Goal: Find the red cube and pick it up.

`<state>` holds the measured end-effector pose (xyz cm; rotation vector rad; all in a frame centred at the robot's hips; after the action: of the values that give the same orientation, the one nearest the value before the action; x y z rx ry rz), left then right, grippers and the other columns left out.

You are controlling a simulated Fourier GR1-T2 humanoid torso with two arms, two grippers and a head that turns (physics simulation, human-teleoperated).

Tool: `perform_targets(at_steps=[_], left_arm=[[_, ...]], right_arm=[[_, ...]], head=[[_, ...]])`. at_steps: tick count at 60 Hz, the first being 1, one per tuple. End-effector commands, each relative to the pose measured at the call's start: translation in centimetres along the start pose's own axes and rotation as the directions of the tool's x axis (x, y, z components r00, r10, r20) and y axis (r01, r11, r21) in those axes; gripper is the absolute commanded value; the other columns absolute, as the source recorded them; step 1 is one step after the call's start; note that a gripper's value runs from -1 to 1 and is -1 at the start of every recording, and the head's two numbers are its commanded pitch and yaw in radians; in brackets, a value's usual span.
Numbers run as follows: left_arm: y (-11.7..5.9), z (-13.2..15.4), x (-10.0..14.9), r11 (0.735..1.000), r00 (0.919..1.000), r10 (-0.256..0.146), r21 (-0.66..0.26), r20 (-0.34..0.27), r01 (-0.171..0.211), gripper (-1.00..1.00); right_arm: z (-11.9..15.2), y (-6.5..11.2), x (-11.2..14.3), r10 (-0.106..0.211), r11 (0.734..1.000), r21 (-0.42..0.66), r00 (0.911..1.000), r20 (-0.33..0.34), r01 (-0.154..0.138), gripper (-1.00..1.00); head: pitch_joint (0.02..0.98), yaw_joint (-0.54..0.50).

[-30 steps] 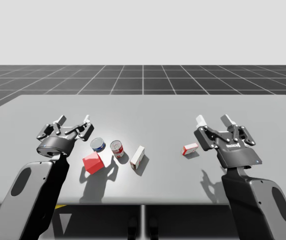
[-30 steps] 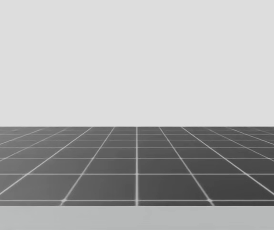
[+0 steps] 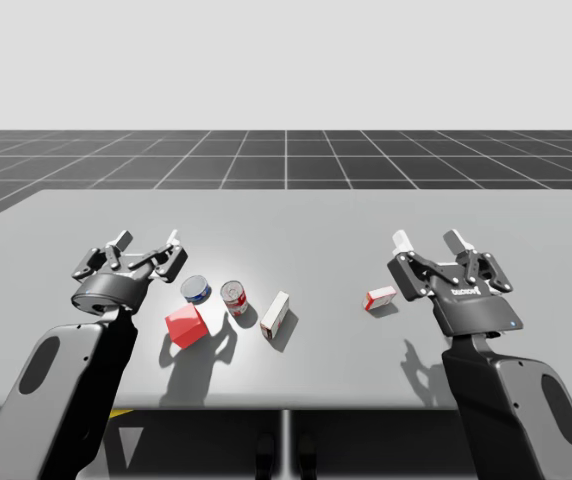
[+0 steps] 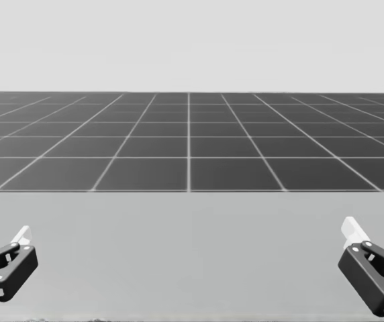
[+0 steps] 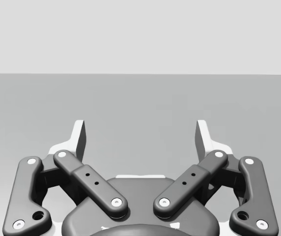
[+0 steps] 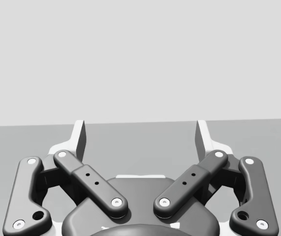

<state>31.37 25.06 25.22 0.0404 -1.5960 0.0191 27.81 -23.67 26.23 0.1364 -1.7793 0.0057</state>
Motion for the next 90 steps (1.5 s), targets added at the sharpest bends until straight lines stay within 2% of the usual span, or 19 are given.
perform_targets(at_steps=[1,9,15,22,32,44,49,54,56,58,65,70,76,77,82,90], left_arm=[[0.0,0.0,0.0,1.000,1.0000,0.002,-0.003,0.000,-0.002,-1.00],[0.0,0.0,0.0,1.000,1.0000,-0.001,-0.004,0.000,0.001,-1.00],[0.0,0.0,-0.1,1.000,1.0000,-0.005,-0.002,0.000,0.005,-1.00],[0.0,-0.1,-0.1,1.000,0.9999,-0.012,-0.001,-0.001,0.012,-1.00],[0.0,-0.1,-0.1,1.000,0.9999,-0.014,-0.001,-0.003,0.014,-1.00],[-0.2,-0.2,0.0,1.000,0.9999,-0.009,-0.013,-0.009,0.009,-1.00],[-0.4,0.0,0.2,0.999,0.9997,-0.004,-0.038,-0.025,0.003,-1.00],[-0.6,1.3,1.5,0.996,0.9985,-0.003,-0.084,-0.055,-0.001,-1.00],[-0.5,1.7,1.9,0.995,0.9986,0.004,-0.103,-0.053,-0.009,-1.00],[-0.5,2.1,2.2,0.993,0.9989,-0.006,-0.118,-0.047,0.001,-1.00],[-0.1,4.3,3.1,0.974,0.9972,-0.039,-0.224,-0.065,0.023,-1.00],[0.8,6.0,2.8,0.947,0.9917,-0.090,-0.316,-0.092,0.057,-1.00],[2.1,7.8,2.2,0.911,0.9860,-0.106,-0.411,-0.129,0.045,-1.00],[2.6,8.3,1.8,0.892,0.9835,-0.113,-0.450,-0.141,0.038,-1.00],[3.8,9.4,0.6,0.859,0.9777,-0.149,-0.508,-0.148,0.054,-1.00],[5.5,10.7,-1.6,0.817,0.9710,-0.172,-0.575,-0.166,0.047,-1.00]], right_arm=[[-0.1,-0.1,0.0,0.005,1.000,-0.005,1.0000,-0.002,-0.005,-1.00],[-0.1,-0.1,0.0,0.004,1.000,-0.008,1.0000,-0.004,-0.004,-1.00],[0.0,-0.1,0.0,0.003,1.000,-0.004,1.0000,-0.008,-0.003,-1.00],[0.0,0.1,0.0,0.003,1.000,0.001,0.9999,-0.012,-0.003,-1.00],[-0.1,0.3,-0.2,0.005,1.000,0.004,0.9998,-0.018,-0.005,-1.00],[-0.1,0.6,-0.5,0.006,1.000,0.013,0.9995,-0.030,-0.006,-1.00],[-0.1,0.6,-0.6,0.008,1.000,0.014,0.9994,-0.033,-0.007,-1.00],[0.0,0.7,-0.7,0.010,1.000,0.011,0.9992,-0.038,-0.009,-1.00],[0.0,0.7,-0.7,0.009,1.000,0.011,0.9992,-0.038,-0.009,-1.00],[0.0,0.7,-0.7,0.009,1.000,0.010,0.9992,-0.039,-0.008,-1.00],[0.0,0.7,-0.8,0.016,1.000,0.007,0.9991,-0.040,-0.016,-1.00],[-0.1,0.7,-0.9,0.020,1.000,0.005,0.9990,-0.041,-0.020,-1.00],[-0.1,0.8,-0.9,0.020,1.000,0.004,0.9990,-0.041,-0.020,-1.00],[-0.1,0.8,-0.9,0.021,1.000,0.003,0.9989,-0.041,-0.021,-1.00],[-0.1,0.7,-0.9,0.022,1.000,0.002,0.9990,-0.040,-0.022,-1.00],[-0.1,0.8,-0.9,0.022,1.000,-0.002,0.9989,-0.040,-0.023,-1.00]], head=[[0.479,0.00],[0.599,0.03],[0.692,0.10],[0.773,0.23],[0.840,0.33],[0.880,0.39],[0.884,0.40],[0.882,0.40],[0.883,0.41],[0.882,0.41],[0.884,0.41],[0.882,0.40],[0.881,0.41],[0.881,0.41],[0.880,0.40],[0.878,0.40]])
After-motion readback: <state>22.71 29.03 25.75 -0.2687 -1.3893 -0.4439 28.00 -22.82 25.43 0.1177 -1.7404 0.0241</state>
